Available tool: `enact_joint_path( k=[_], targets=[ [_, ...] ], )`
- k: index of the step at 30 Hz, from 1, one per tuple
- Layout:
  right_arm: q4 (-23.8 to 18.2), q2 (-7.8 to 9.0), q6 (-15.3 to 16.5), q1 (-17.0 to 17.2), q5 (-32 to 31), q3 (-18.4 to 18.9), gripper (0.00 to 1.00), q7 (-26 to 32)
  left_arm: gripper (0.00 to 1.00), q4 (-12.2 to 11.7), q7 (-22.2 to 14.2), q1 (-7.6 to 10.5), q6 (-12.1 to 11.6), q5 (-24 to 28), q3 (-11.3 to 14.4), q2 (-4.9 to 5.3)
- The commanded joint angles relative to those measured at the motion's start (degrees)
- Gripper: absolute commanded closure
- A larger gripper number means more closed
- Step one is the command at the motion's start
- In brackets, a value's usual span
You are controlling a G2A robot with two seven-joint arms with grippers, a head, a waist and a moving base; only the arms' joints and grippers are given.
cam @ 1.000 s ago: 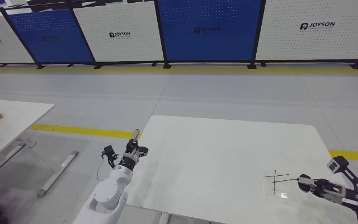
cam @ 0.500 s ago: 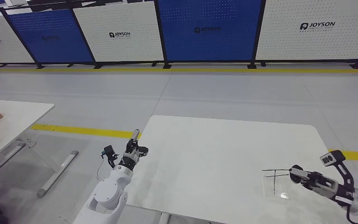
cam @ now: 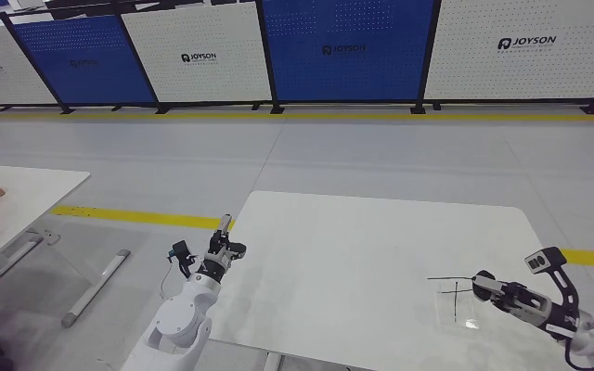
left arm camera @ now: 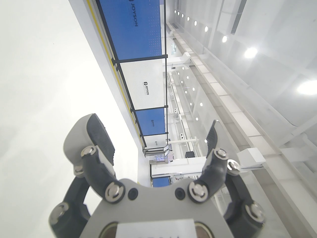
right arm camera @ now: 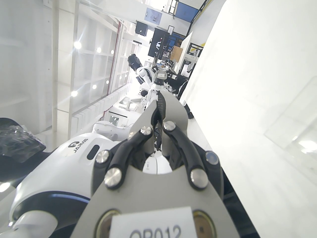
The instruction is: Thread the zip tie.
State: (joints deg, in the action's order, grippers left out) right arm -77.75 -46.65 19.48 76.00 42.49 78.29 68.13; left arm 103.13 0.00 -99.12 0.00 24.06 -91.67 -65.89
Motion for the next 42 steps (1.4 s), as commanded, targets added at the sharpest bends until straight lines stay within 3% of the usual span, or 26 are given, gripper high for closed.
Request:
enact_joint_path(
  k=[1, 4, 7, 11, 15, 18, 24, 28, 32, 35, 40, 42],
  targets=[
    [0.0, 0.00, 0.0, 0.0, 0.0, 0.0, 1.00, 0.0, 0.00, 0.1, 0.0, 0.51, -0.1, -0.2, 0.0, -0.03],
    [0.0, 0.00, 0.0, 0.0, 0.0, 0.0, 1.00, 0.0, 0.00, 1.4, 0.5, 1.38, 0.1, -3.0, 0.5, -0.07],
    [0.0, 0.00, 0.0, 0.0, 0.0, 0.0, 1.00, 0.0, 0.00, 4.6, -1.4, 1.50, 0.4, -6.6, 2.6, -0.10],
    [0.0, 0.00, 0.0, 0.0, 0.0, 0.0, 1.00, 0.0, 0.00, 8.8, -10.5, 1.66, 3.7, -9.4, 5.3, 0.25],
    [0.0, 0.00, 0.0, 0.0, 0.0, 0.0, 1.00, 0.0, 0.00, 10.0, -16.5, 2.11, 5.9, -13.4, 8.5, 0.50],
    [0.0, 0.00, 0.0, 0.0, 0.0, 0.0, 1.00, 0.0, 0.00, 9.2, -16.4, 3.08, 6.4, -16.7, 9.8, 0.53],
    [0.0, 0.00, 0.0, 0.0, 0.0, 0.0, 1.00, 0.0, 0.00, 9.2, -16.4, 3.08, 6.4, -16.7, 9.8, 0.53],
    [-2.2, -0.38, 0.0, 1.1, -1.5, 0.9, 1.00, -4.9, 0.00, 8.4, -16.3, 3.20, 6.1, -16.4, 9.5, 0.53],
    [-5.1, -1.87, 0.0, 1.8, -2.5, -0.9, 1.00, -8.4, 0.00, 6.1, -22.6, 3.91, 5.3, -15.2, 9.5, 0.84],
    [-6.6, -3.09, 0.0, 1.7, -5.1, -3.1, 1.00, -11.2, 0.00, 4.8, -24.7, 4.95, 4.5, -16.3, 11.7, 0.81],
    [-7.2, -5.33, 0.0, 1.2, -8.5, -6.5, 1.00, -14.4, 0.00, 0.4, -27.2, 9.38, 5.0, -16.8, 18.8, 0.15],
    [-6.7, -5.92, 0.0, 0.8, -9.4, -7.0, 1.00, -14.1, 0.00, -1.5, -27.2, 11.25, 4.9, -16.6, 20.5, -0.12]
  ],
)
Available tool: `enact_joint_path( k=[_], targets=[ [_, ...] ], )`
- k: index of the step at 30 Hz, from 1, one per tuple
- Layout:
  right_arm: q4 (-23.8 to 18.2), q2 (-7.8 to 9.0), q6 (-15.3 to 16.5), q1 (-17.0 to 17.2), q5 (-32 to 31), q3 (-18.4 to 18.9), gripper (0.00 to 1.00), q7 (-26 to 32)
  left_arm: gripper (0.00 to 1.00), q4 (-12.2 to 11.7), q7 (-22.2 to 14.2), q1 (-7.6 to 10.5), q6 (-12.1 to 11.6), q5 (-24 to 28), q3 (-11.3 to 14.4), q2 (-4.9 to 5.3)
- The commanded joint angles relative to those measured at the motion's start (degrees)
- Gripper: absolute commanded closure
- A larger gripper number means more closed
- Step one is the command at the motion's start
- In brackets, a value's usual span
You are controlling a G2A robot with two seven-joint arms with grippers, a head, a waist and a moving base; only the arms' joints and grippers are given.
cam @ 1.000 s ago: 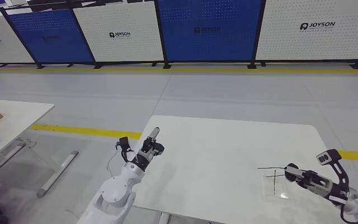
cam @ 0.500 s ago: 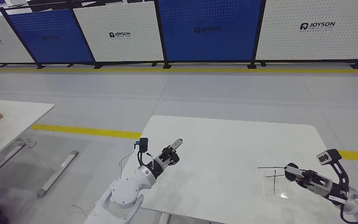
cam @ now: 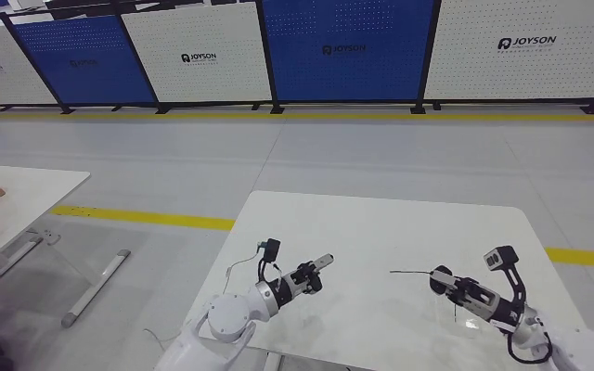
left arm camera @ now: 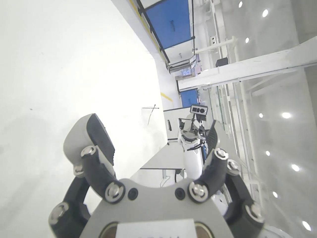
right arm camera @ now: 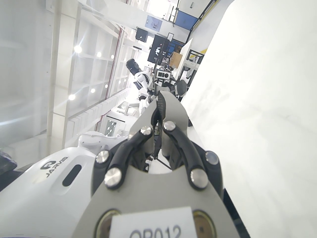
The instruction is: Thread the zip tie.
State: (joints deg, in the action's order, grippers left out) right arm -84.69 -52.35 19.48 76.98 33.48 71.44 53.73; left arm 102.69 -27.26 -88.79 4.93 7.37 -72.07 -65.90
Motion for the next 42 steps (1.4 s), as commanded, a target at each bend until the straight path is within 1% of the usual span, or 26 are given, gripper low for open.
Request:
enact_joint_path(
  k=[1, 2, 11, 13, 17, 19, 21, 23, 24, 25, 26, 27, 38, 39, 41, 42],
  targets=[
    [0.7, -0.41, 0.0, -0.4, -0.9, -0.2, 1.00, 0.7, 0.00, -1.8, 1.5, 1.89, 0.1, -0.2, 1.4, -0.26],
    [0.7, -0.41, 0.0, -0.4, -0.9, -0.2, 1.00, 0.7, 0.00, -1.9, 2.5, 2.16, 0.1, -0.2, 1.5, -0.33],
    [0.7, -0.41, 0.0, -0.4, -0.9, -0.2, 1.00, 0.7, 0.00, -1.9, 2.7, 2.17, 0.1, -0.1, 1.5, -0.35],
    [0.5, -0.48, -0.1, -0.2, -0.8, -0.2, 1.00, -0.1, 0.00, -2.2, 3.1, 2.17, -1.0, 1.7, 1.5, -0.46],
    [-1.7, -1.16, 0.0, 0.4, -1.0, -1.1, 1.00, -4.3, 0.00, -3.6, -1.6, 2.76, -3.2, 9.3, 1.4, -0.58],
    [-2.7, -1.63, 0.0, 0.6, -1.5, -1.8, 1.00, -6.6, 0.00, -4.2, -1.2, 3.06, -4.5, 10.5, 1.5, -0.66],
    [-3.9, -2.34, 0.0, 1.0, -2.0, -3.2, 1.00, -9.2, 0.00, -4.9, -1.8, 3.51, -5.2, 12.8, 2.6, -0.90],
    [-4.6, -2.99, 0.0, 1.1, -3.9, -4.6, 1.00, -11.6, 0.00, -5.6, -0.7, 4.05, -6.6, 13.1, 3.8, -1.17],
    [-4.8, -3.39, 0.0, 1.1, -5.3, -5.6, 1.00, -12.8, 0.00, -6.3, -0.3, 4.47, -7.1, 13.2, 4.9, -1.36],
    [-4.6, -3.65, 0.0, 1.0, -6.1, -6.2, 1.00, -13.2, 0.00, -6.9, 0.0, 4.94, -7.2, 13.3, 5.6, -1.52],
    [-4.4, -3.79, 0.0, 0.9, -6.5, -6.6, 1.00, -13.4, 0.00, -7.7, -0.1, 5.55, -6.6, 13.1, 6.5, -1.64],
    [-4.4, -3.79, 0.0, 0.9, -6.5, -6.6, 1.00, -13.4, 0.00, -8.5, -0.4, 6.47, -5.4, 12.0, 7.4, -1.71],
    [-4.4, -3.79, 0.0, 0.9, -6.5, -6.6, 1.00, -13.4, 0.00, -8.5, -0.4, 6.47, -5.4, 12.0, 7.4, -1.71],
    [-4.5, -3.87, -0.4, 1.0, -6.4, -6.8, 1.00, -13.7, 0.00, -8.5, -0.3, 6.45, -5.5, 12.1, 7.5, -1.73],
    [-4.0, -4.09, -0.7, 0.8, -6.9, -7.1, 1.00, -14.6, 0.00, -8.8, -0.2, 6.40, -6.1, 12.8, 8.0, -1.83],
    [-3.7, -4.30, -0.6, 0.6, -8.0, -7.5, 1.00, -16.2, 0.00, -9.0, 0.5, 6.46, -7.0, 13.0, 8.2, -1.93]
  ],
)
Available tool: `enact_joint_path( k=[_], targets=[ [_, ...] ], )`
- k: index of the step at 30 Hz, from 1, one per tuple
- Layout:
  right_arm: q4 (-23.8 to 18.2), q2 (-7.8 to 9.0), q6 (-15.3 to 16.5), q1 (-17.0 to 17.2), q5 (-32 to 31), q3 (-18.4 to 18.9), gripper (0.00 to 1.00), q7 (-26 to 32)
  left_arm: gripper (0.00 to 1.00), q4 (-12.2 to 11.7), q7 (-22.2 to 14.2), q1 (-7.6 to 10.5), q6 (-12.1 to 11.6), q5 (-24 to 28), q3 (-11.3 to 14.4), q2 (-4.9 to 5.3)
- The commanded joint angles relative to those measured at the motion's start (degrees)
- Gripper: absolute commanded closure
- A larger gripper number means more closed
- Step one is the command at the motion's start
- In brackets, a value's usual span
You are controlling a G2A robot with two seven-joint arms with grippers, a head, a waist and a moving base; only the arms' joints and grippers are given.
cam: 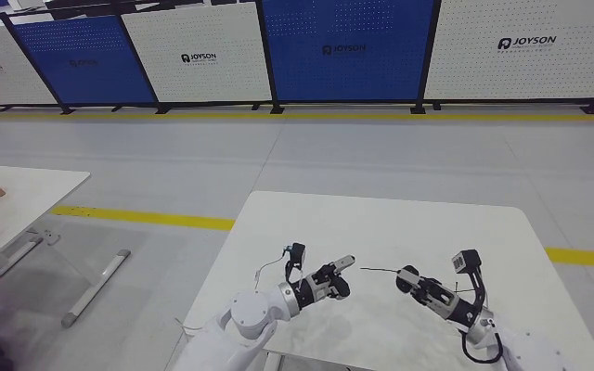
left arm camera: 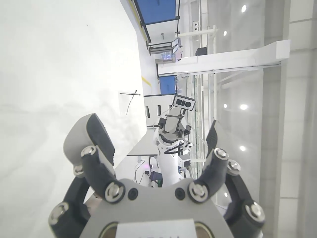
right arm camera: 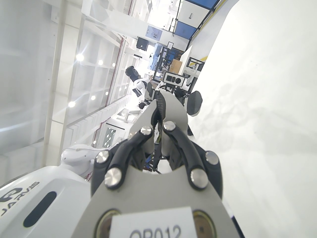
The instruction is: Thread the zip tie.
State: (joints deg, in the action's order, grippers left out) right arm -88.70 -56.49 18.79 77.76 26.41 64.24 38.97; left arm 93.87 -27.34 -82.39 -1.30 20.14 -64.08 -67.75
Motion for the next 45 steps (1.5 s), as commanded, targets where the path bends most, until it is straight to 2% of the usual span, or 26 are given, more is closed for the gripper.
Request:
enact_joint_path(
  k=[1, 6, 9, 11, 25, 27, 29, 31, 41, 45],
  targets=[
    [0.4, -0.33, 0.3, -0.3, -1.6, -0.6, 1.00, -2.4, 0.00, -0.4, 0.4, 0.09, -1.4, 1.0, 0.6, -0.17],
    [0.3, -1.21, 0.7, -0.9, -2.3, -2.2, 1.00, -4.6, 0.00, -2.4, -0.6, 1.40, -5.0, 7.1, 2.8, -0.98],
    [0.7, -1.73, 0.7, -1.5, -3.9, -3.3, 1.00, -5.2, 0.00, -4.0, 0.9, 3.47, -5.7, 7.4, 6.4, -1.88],
    [0.7, -1.77, 0.7, -1.6, -4.1, -3.4, 1.00, -5.2, 0.00, -5.0, 2.2, 4.49, -5.6, 6.9, 7.4, -2.22],
    [0.7, -1.77, 0.7, -1.6, -4.1, -3.4, 1.00, -5.2, 0.00, -4.9, 2.4, 4.47, -5.8, 7.1, 7.5, -2.24],
    [0.7, -1.77, 0.7, -1.6, -4.1, -3.4, 1.00, -5.2, 0.00, -4.4, 2.6, 4.38, -7.4, 7.8, 7.7, -2.39],
    [0.7, -1.77, 0.7, -1.6, -4.1, -3.4, 1.00, -5.2, 0.00, -4.2, 3.2, 4.28, -10.3, 8.2, 7.9, -2.56],
    [0.7, -1.77, 0.7, -1.6, -4.1, -3.4, 1.00, -5.2, 0.00, -4.4, 5.1, 4.21, -11.9, 7.8, 8.2, -2.78],
    [0.7, -1.77, 0.7, -1.6, -4.1, -3.4, 1.00, -5.2, 0.00, -4.4, 5.4, 4.16, -11.6, 7.7, 8.4, -2.81],
    [0.7, -1.77, 0.7, -1.6, -4.1, -3.4, 1.00, -5.2, 0.00, -5.8, 5.6, 4.68, -12.8, 4.3, 8.6, -2.76]
  ],
)
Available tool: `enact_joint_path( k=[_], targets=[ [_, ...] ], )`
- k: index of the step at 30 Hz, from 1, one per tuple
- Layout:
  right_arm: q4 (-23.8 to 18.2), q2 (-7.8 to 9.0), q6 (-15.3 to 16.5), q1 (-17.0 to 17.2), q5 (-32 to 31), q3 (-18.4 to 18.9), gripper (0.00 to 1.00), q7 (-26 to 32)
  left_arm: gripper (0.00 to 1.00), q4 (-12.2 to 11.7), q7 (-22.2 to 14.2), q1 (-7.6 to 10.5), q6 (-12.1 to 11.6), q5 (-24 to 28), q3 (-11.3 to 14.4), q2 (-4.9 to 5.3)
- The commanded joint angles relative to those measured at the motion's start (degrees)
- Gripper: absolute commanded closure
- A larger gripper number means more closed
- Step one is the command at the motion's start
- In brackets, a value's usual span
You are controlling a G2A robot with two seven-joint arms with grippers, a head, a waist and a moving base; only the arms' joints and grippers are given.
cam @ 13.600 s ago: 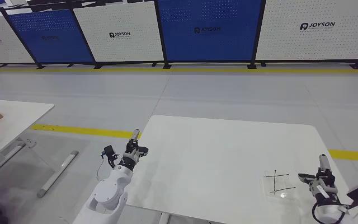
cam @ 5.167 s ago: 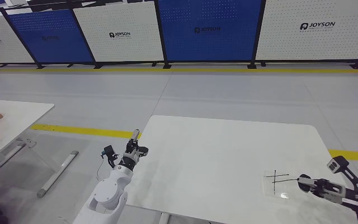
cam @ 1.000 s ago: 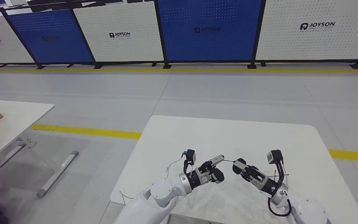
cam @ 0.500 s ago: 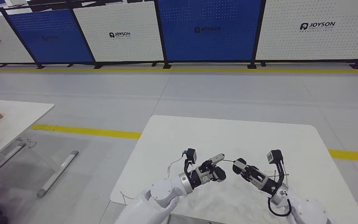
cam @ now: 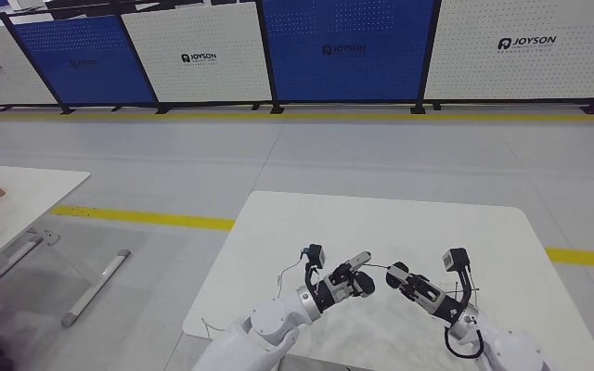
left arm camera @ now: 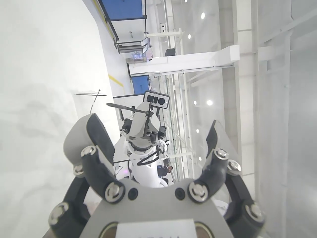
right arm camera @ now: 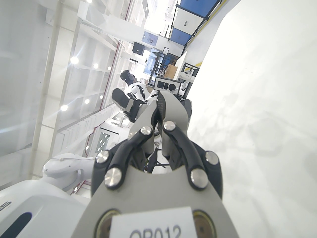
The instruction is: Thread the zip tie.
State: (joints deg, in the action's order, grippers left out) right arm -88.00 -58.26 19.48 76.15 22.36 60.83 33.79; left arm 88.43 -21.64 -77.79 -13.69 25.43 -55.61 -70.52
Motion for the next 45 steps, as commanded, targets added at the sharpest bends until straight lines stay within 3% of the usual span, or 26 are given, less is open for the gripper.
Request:
enact_joint_path(
  k=[1, 3, 5, 8, 19, 23, 27, 37, 45],
  targets=[
    [0.0, 0.00, 0.0, 0.0, 0.0, 0.0, 1.00, 0.0, 0.00, -0.7, -0.1, 0.17, -0.7, -1.2, 0.1, 0.00],
    [0.0, 0.00, 0.0, 0.0, 0.0, 0.0, 1.00, 0.0, 0.52, -1.3, -0.1, 0.39, -1.2, -1.7, 0.2, -0.02],
    [0.0, 0.00, 0.0, 0.0, 0.0, 0.0, 1.00, 0.0, 0.65, -1.8, -0.2, 0.55, -1.6, -2.1, 0.2, -0.03],
    [0.0, 0.00, 0.0, 0.0, 0.0, 0.0, 1.00, 0.0, 0.74, -2.1, -0.5, 0.68, -2.1, -1.8, 0.4, -0.10],
    [0.0, 0.00, 0.0, 0.0, 0.0, 0.0, 1.00, 0.0, 0.82, -3.5, -1.1, 1.79, -3.9, 0.2, 1.4, -0.62],
    [0.0, 0.00, 0.0, 0.0, 0.0, 0.0, 1.00, 0.0, 0.80, -3.8, -1.4, 1.83, -4.4, 0.0, 1.5, -0.66],
    [0.0, 0.00, 0.0, 0.0, 0.0, 0.0, 1.00, 0.0, 0.80, -4.0, -1.4, 1.84, -4.6, 0.0, 1.5, -0.70],
    [0.0, 0.00, 0.0, 0.0, 0.0, 0.0, 1.00, 0.0, 0.91, -4.7, -0.9, 2.34, -4.0, 0.0, 1.8, -0.90],
    [0.0, 0.00, 0.0, 0.0, 0.0, 0.0, 1.00, 0.0, 0.85, -5.2, -0.8, 2.74, -3.8, 1.0, 1.9, -1.10]
  ],
)
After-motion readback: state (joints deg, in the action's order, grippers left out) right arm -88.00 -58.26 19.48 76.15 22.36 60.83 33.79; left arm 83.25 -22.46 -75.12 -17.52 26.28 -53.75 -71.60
